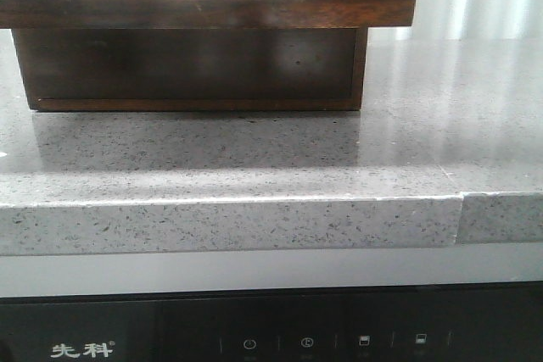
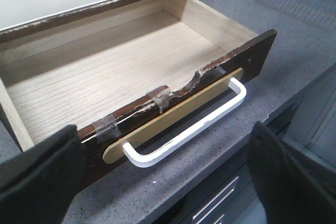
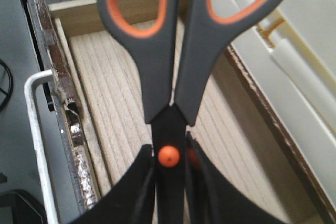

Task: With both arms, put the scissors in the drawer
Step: 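Lower the scissors into the drawer and open the right gripper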

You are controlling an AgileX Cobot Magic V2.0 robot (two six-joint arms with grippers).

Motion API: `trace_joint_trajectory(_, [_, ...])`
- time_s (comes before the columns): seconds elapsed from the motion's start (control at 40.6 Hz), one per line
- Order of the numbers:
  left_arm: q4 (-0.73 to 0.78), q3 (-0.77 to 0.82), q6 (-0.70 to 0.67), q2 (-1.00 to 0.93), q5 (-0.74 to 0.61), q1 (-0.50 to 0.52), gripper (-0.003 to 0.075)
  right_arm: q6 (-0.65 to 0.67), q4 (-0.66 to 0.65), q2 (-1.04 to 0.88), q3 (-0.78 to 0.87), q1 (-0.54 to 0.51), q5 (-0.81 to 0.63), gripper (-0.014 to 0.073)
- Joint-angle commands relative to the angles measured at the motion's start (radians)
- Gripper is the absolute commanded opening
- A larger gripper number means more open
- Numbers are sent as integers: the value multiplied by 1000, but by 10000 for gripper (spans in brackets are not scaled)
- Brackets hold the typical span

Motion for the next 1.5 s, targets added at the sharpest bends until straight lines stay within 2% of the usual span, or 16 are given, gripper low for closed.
trace_joint_trajectory(0.0, [-19,-35,1,10,-81,-5,596,-14,-66,15,-28,66,-104,5])
trace_joint_trajectory(0.222, [-19,-35,1,10,-81,-5,596,-14,-276,121,-28,142,-137,5])
trace_joint_trajectory(0.764, [-19,-35,1,10,-81,-5,596,-11,-440,198,-28,142,-33,15])
trace_joint_trajectory(0.837, [-19,-35,1,10,-81,-5,596,-5,-438,198,-28,142,-33,78])
trace_joint_trajectory(1.01, [-19,-35,1,10,-81,-5,596,1,-439,198,-28,142,-42,349])
trace_joint_trajectory(1.059, [-19,-35,1,10,-81,-5,596,2,-439,198,-28,142,-46,389])
trace_joint_trajectory(1.281, [-19,-35,1,10,-81,-5,596,20,-436,196,-28,142,-49,402])
trace_joint_trajectory(1.478, [-19,-35,1,10,-81,-5,596,104,-436,155,-28,142,-54,402])
